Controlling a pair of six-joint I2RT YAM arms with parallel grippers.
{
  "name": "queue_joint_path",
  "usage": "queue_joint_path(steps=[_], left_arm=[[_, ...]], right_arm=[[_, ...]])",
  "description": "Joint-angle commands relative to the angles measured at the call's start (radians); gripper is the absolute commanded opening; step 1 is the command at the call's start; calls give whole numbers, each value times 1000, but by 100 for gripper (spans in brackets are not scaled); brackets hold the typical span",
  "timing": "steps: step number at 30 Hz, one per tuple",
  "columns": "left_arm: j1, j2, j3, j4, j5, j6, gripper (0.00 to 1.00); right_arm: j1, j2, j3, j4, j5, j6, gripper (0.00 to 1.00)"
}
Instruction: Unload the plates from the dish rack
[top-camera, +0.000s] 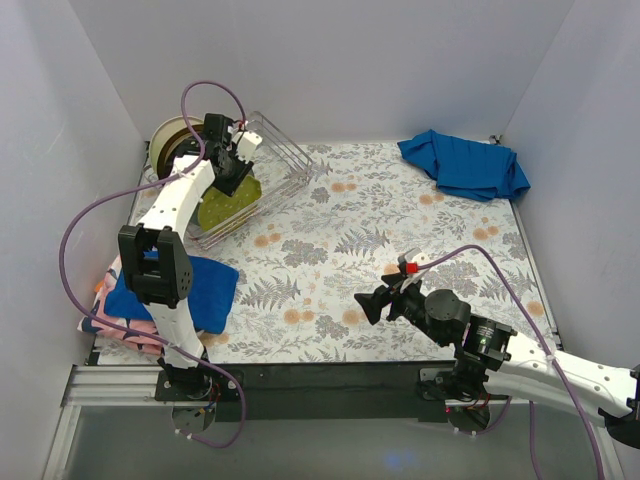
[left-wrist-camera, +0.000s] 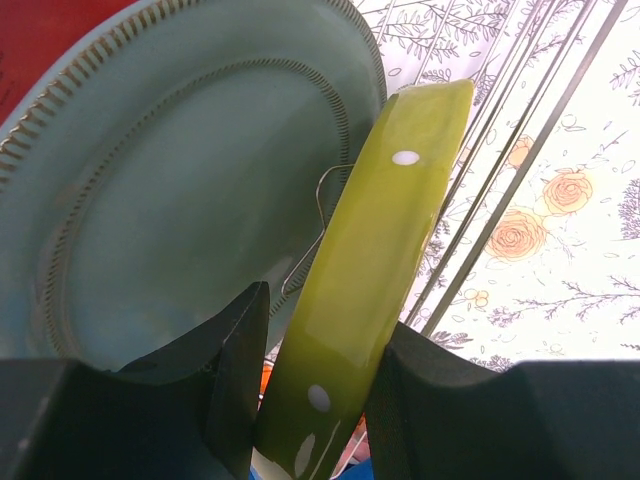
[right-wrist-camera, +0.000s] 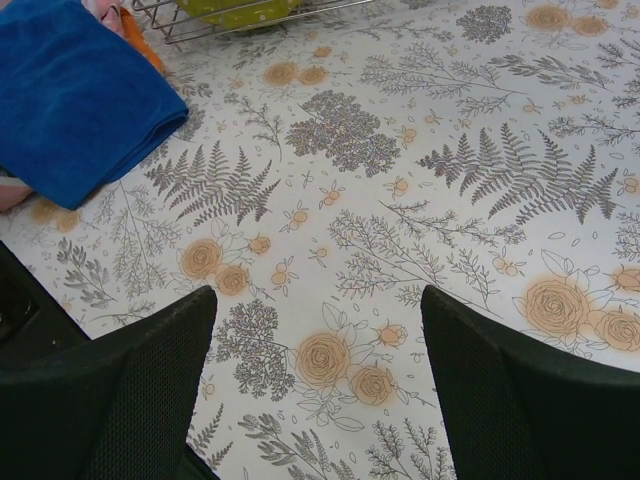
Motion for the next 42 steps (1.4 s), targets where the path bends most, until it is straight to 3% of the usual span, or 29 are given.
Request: queue_joint_path(steps=[1,10,22,42], left_arm=[[-29,5,38,-67,109,-105,31],[-32,-19,25,-92,137,-110,40],[-40,-44,41,-61,69,-92,39],[-41,-52,67,-52,75,-64,43]], right_arm=[[6,-6,10,55,22,7,88],[6,24,17,55,6,13,87],[6,35,20,60,11,10,87],[6,49,22,66,3,2,87]])
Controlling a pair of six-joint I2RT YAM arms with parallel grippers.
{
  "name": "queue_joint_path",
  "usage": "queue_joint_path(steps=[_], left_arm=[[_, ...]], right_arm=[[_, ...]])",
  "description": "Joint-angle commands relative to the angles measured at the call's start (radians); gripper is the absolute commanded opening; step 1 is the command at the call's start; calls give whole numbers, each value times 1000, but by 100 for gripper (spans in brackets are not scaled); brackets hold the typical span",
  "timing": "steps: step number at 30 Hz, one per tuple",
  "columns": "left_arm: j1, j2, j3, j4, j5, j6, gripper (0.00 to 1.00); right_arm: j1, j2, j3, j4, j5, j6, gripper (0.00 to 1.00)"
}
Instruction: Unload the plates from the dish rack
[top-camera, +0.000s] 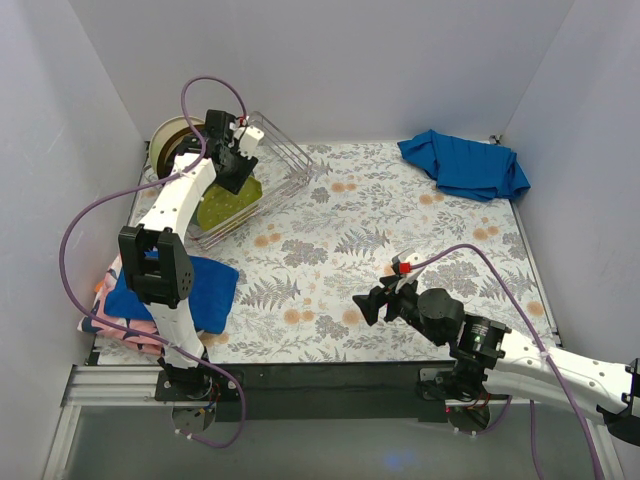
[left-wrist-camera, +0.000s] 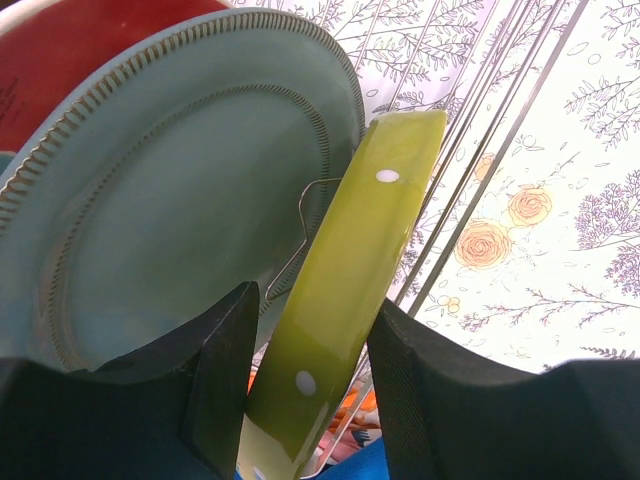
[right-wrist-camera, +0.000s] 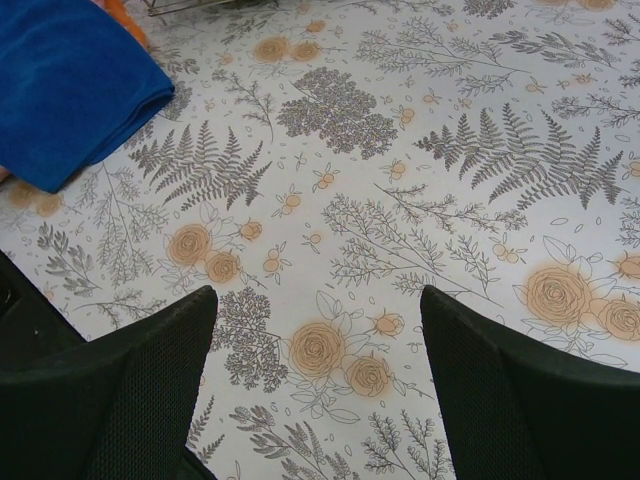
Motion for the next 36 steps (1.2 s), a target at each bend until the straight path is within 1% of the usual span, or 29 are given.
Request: queue_joint_path(steps=[1,5,6,9,12,13,14,15,17,20,21,23,24,25,26,27,28,30,32,33,34,35,36], left_arm=[[-30,-67,13,-9,43,-14,43],[-29,-67,-5,-19,51,-8,37],[-30,-67,-11,-19,51,-8,33],[-32,-59,-24,-22,48,-6,27],[-36,-55,-24,-29,37,-11,13],[-38,-55,-22,-31,37,-11,5],[-41,-55,-22,-29,37,-11,1],[-43,-55,-21,-29,-4,-11,0],[-44,-59,-22,-17,-33,-11,0],[-47,-68,-37,10,-119,1,0],[-49,-73,-43,23,-168,4,0],[-52,-84,-47,58,-191,15,0],[-58,-84,-34,60,-182,18,10],[-59,-67,-12,19,-105,15,22],[-63,-53,62,-15,-66,12,27],[-61,-49,81,-38,-37,11,31],[-63,-52,81,-46,-11,14,31],[-63,-79,23,-31,-3,50,31],[-64,-120,-26,18,-10,79,30],[-66,-137,-81,47,-29,102,29],[-64,-153,-102,114,-44,113,27],[-66,-166,-120,129,-26,125,28],[-64,-191,-143,127,12,197,28]], right_arm=[[6,-2,19,64,6,-1,87],[6,3,20,67,8,-6,87],[6,3,22,67,6,-7,87],[6,-5,17,69,8,-6,87],[6,-8,16,67,9,-6,87],[6,-9,14,67,8,-4,87],[6,-11,13,67,9,-6,87],[6,-14,11,67,9,-4,87],[6,-17,10,67,12,-3,87],[6,-22,8,69,11,3,87],[6,-20,10,69,9,5,87],[6,-16,19,67,-2,11,87],[6,-12,22,69,-2,17,87],[6,-9,22,70,1,28,87],[4,-5,25,75,0,34,87],[6,7,27,79,-5,45,87],[6,17,30,84,-21,48,87],[6,40,36,89,-40,51,87],[6,49,30,89,-54,57,86],[6,52,25,87,-55,60,86],[6,50,21,89,-60,68,86],[6,49,14,87,-60,66,86],[6,41,7,84,-55,69,86]])
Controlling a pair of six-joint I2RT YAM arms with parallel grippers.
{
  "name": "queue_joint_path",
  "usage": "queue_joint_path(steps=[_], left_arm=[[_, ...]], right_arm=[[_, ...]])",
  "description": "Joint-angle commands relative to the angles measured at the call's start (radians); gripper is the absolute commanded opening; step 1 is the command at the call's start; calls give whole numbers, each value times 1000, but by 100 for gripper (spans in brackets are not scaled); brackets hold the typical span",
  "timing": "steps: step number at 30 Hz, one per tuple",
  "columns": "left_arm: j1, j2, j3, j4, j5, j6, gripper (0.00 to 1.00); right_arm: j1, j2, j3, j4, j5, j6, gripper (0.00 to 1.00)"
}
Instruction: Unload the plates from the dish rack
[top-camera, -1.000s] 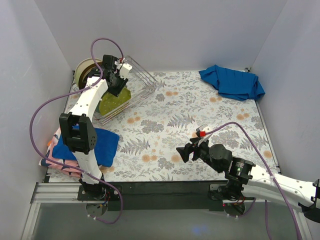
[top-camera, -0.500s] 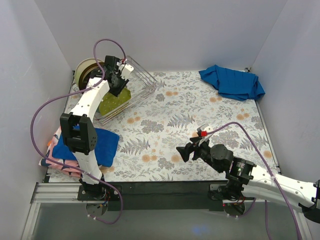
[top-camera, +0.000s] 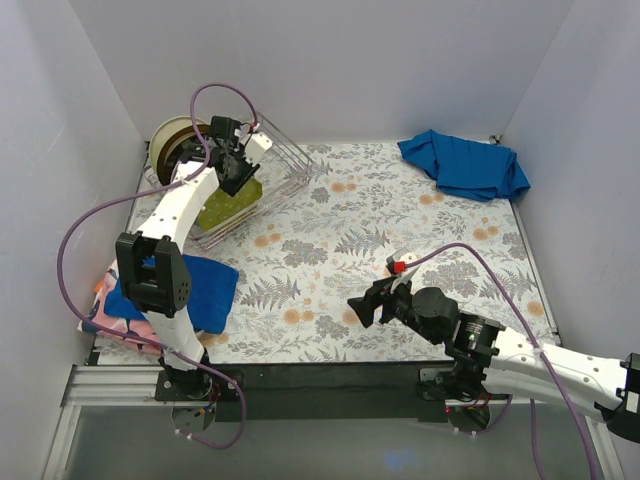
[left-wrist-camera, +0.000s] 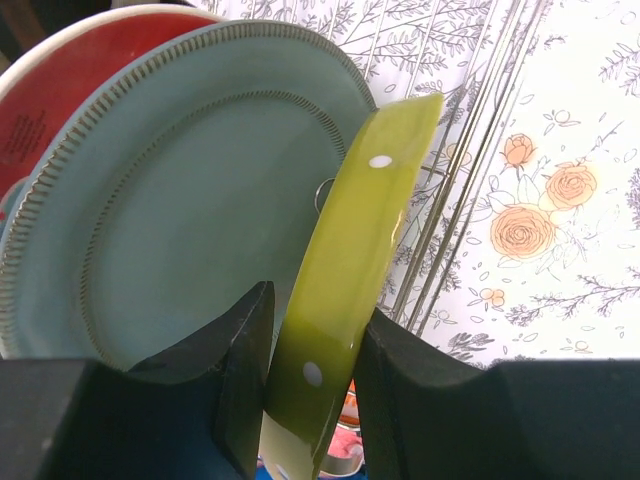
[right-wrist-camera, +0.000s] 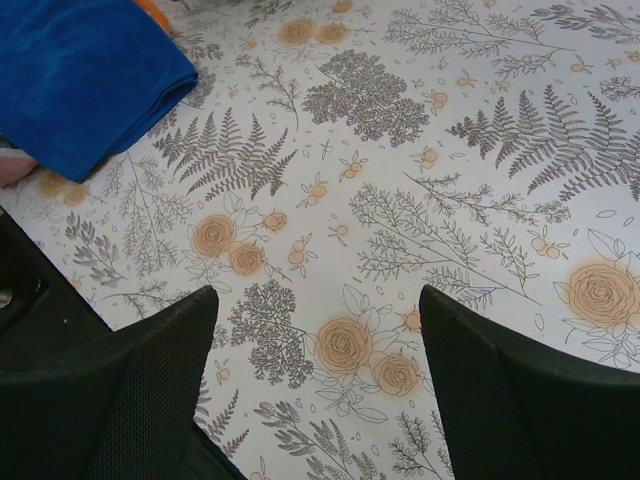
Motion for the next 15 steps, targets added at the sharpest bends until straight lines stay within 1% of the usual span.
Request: queue_joint_path(steps=[1,2,3,4,7,10,12,15], left_arm=[[-28,-145,-82,41,124,96,30],[-31,-162,-109,59,128,143,31],[-37,-188,-137,89,79,161,31],[-40,-198,-187,128,65,191,31],[-39,-211,-240,137,40,220,31],[-39,-234,-284,163,65,243,33],[-39,-242,-291,195,80,251,36],[-45,-241,-288,197,82,270,37]], right_arm=[[6,-21,2,49,4,31,86],[6,-27,-3,49,7,29,86],[6,-35,-7,49,10,32,86],[6,-39,-9,47,15,32,86],[6,-38,-1,47,23,26,86],[6,-23,14,41,26,19,86],[4,-10,19,41,26,17,86],[6,5,31,41,21,9,86]])
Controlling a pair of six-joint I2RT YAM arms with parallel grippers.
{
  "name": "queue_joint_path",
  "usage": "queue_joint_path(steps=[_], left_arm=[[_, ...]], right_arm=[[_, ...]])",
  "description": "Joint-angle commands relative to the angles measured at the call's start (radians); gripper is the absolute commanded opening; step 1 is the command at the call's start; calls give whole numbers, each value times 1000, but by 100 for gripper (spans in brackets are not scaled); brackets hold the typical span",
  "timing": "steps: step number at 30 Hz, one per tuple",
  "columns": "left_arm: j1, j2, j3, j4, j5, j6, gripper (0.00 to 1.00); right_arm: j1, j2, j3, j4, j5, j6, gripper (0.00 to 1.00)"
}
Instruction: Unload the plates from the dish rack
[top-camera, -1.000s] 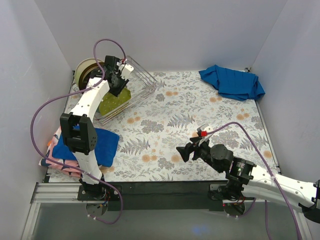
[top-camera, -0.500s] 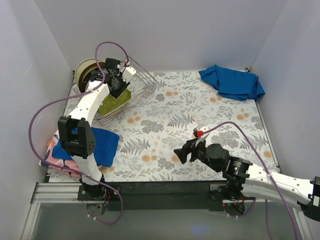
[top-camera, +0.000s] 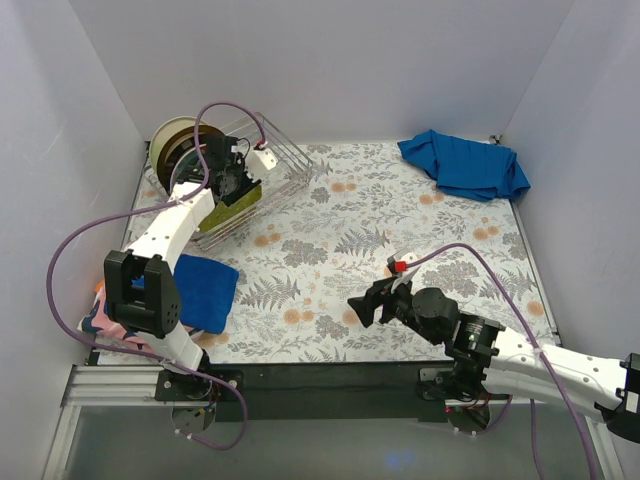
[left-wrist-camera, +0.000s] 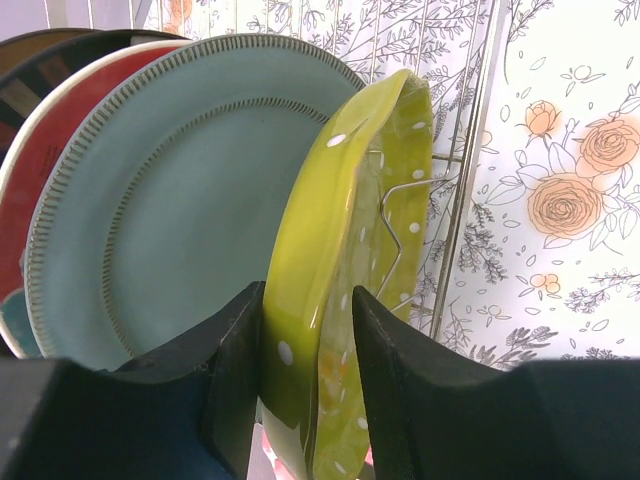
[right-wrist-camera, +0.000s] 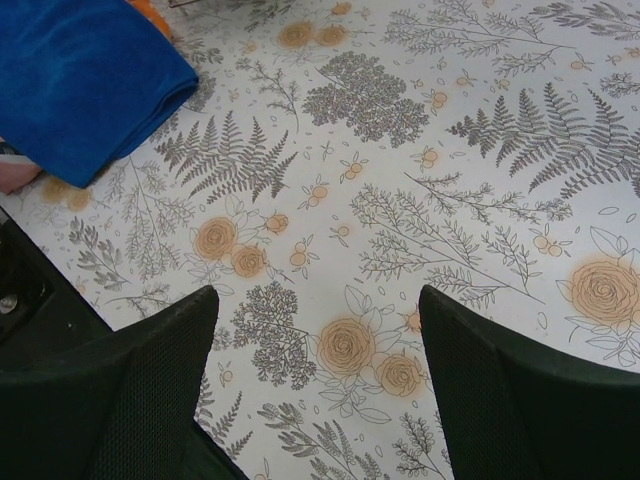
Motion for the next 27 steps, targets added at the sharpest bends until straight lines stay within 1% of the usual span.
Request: queue_joint_path(steps=[1,2,6,9,10,14,19,24,27], left_arm=[[-33,-62,-13,-25,37,36,36],[-36,-59,-17,-23,24,47,35],[-41,-56,-14,-25,3,67,24],[-55,-56,-8,-22,-8,81,7],[-56,-56,-5,-19,-12,84,0],[-72,-39,16,-23,-64,98,0],[-70,-31,15,63,-196,102,0],[-85,-70,13,112,-190,116,0],[-87,-73,33,109,-189,121,0]], right_arm=[[4,17,37,37,25,-11,86],[6,17,30,37,29,-10,86],[6,12,21,39,34,-4,86],[6,9,23,40,34,-7,86],[6,9,23,40,34,-7,86],[6,-8,20,40,31,-8,86],[6,-14,17,39,36,-7,86],[6,-17,14,42,37,-2,86],[6,-20,10,40,39,1,86]])
